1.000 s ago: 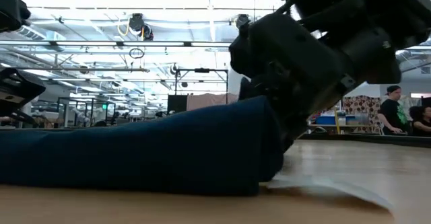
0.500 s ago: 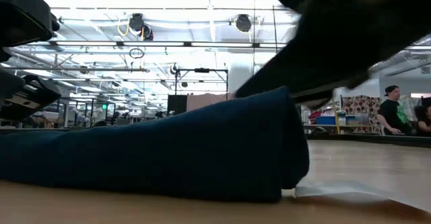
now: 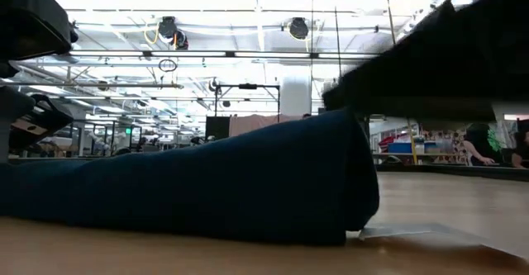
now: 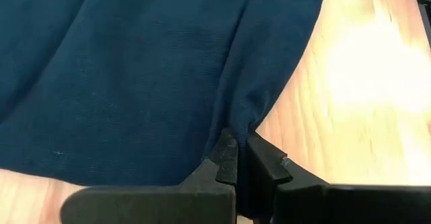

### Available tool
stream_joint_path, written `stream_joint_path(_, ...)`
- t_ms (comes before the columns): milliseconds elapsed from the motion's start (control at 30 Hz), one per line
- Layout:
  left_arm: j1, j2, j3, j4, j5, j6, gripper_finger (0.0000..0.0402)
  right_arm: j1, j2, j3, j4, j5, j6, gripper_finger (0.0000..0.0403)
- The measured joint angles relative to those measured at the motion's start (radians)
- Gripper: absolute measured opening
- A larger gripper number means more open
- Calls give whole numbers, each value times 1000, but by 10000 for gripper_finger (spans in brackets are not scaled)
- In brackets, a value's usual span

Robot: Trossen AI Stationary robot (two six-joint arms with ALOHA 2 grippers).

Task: Roll towel
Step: Roll the dark blue towel

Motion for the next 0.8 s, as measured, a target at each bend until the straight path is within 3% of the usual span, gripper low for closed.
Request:
stream_joint_path(400,-1,0,0,-5,0,-10,9,12,4,18,-204,15,110,6)
stream_joint_path(800,-1,0,0,21,1,4,9,-67,4,18,-187,-3,101,2)
